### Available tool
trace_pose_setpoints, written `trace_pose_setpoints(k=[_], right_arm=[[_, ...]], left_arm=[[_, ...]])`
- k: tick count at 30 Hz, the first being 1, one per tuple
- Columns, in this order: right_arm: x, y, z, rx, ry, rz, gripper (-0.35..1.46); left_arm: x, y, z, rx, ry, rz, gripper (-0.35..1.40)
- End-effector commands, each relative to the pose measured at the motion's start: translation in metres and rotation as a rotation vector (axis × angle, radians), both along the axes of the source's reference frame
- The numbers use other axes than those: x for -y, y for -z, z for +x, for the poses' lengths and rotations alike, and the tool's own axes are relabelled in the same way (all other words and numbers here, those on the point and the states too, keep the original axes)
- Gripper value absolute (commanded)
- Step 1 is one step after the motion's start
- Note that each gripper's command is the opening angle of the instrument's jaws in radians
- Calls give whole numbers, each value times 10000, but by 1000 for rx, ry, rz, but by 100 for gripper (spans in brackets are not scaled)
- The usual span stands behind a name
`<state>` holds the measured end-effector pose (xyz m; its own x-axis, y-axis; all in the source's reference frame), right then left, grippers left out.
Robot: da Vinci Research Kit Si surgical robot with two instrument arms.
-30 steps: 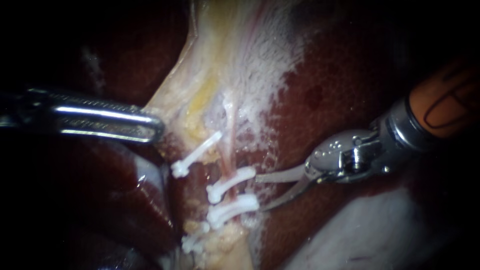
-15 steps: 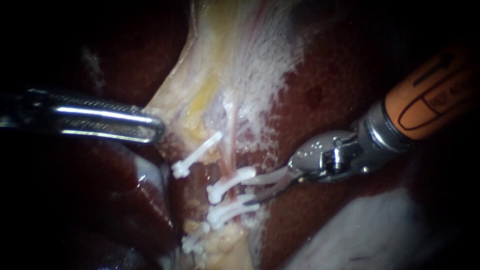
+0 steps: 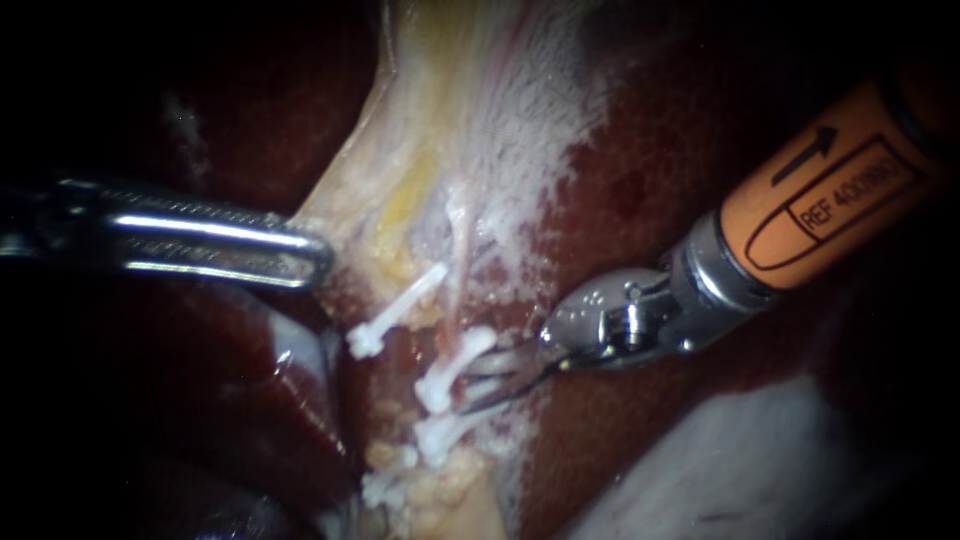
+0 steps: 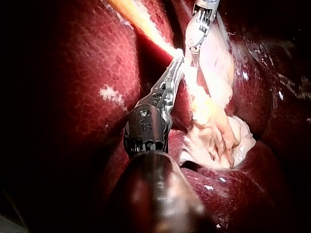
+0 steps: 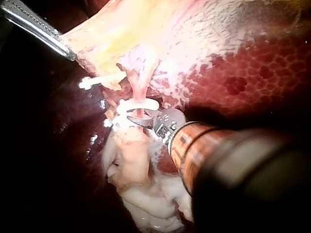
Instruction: Go to the cutting position right tube
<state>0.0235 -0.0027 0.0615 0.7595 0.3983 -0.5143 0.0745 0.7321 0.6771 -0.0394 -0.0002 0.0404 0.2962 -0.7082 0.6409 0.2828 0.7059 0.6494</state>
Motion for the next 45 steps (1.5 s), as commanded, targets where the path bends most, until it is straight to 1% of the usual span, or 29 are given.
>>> trace_pose_setpoints(k=[1, 4, 6, 13, 21, 45], right_arm=[[0, 0, -1, 0, 5, 5, 24], [-1, -1, -2, -2, 24, 19, 22], [-1, -1, -2, -5, 31, 19, 21], [-2, -4, 1, 0, 30, 17, 19], [-3, -5, 8, -9, 23, 21, 19], [0, -8, 10, -14, 21, 21, 19]], left_arm=[[0, 0, 0, 0, 0, 0, -35], [0, 0, 0, 0, 0, 0, -35], [0, 0, 0, 0, 0, 0, -35], [1, 1, -1, -1, 0, 0, -35], [1, 2, -2, -1, 1, 0, -35], [1, 2, -4, -1, 1, 0, -35]])
